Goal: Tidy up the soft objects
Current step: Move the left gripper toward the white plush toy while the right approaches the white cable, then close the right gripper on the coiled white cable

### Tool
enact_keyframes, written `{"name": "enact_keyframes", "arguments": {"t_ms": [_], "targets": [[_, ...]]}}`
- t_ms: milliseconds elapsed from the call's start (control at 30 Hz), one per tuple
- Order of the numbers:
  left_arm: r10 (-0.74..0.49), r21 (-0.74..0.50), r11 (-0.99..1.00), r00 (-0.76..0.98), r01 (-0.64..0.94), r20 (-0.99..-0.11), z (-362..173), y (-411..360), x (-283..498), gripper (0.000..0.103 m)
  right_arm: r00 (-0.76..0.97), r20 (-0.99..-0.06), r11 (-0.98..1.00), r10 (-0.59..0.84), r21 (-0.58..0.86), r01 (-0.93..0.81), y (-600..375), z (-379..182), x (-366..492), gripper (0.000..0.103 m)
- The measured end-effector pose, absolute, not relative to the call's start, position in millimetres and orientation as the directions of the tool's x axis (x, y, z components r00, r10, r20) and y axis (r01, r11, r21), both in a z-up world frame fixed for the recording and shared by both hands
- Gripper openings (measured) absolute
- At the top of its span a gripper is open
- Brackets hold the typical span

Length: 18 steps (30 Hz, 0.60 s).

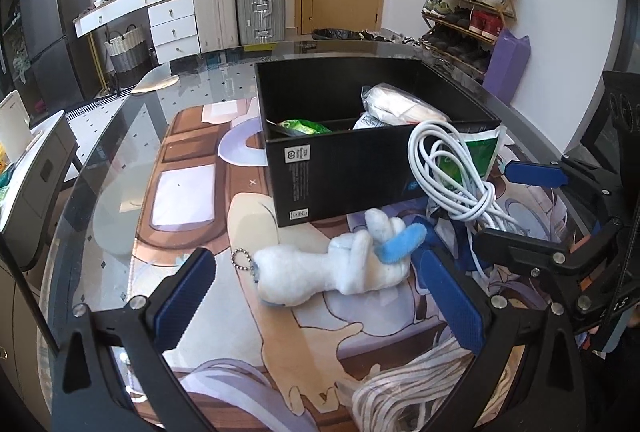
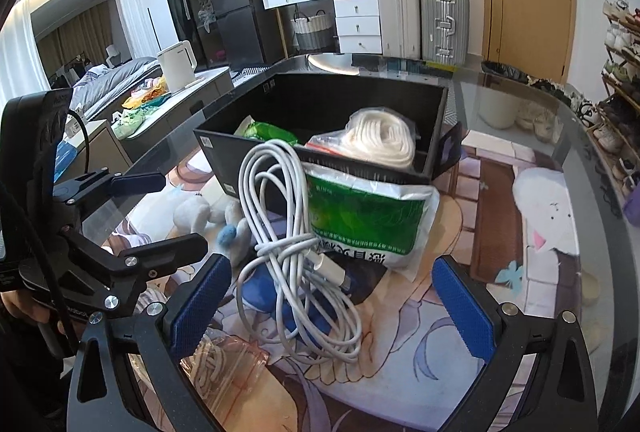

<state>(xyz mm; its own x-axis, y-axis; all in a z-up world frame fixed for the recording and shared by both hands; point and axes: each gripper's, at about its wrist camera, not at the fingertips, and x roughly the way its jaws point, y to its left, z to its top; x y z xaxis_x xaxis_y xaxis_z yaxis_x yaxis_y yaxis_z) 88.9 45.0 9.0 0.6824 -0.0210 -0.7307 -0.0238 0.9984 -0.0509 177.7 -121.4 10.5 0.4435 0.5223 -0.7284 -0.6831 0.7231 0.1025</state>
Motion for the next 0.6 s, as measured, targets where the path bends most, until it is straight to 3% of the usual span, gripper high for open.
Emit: {"name": "enact_keyframes", "arguments": {"t_ms": [433,600], "targets": [[-0.023,-0.046,0.999,0.655,-0.019,-0.756,1.3,41.5,89.4,0.103,0.42,-0.739,0.711,0.526,0.112,-0.695,-118.8,1.0,175.9,0.097],[-0.023,-0.037,0.999,0.648,-0.009,-0.761,-0.3,37.6,90.3,0.103,0.403,-0.735,0.7,0.545,0.134,-0.702,-121.3,3.1,176.6,0.089]]}}
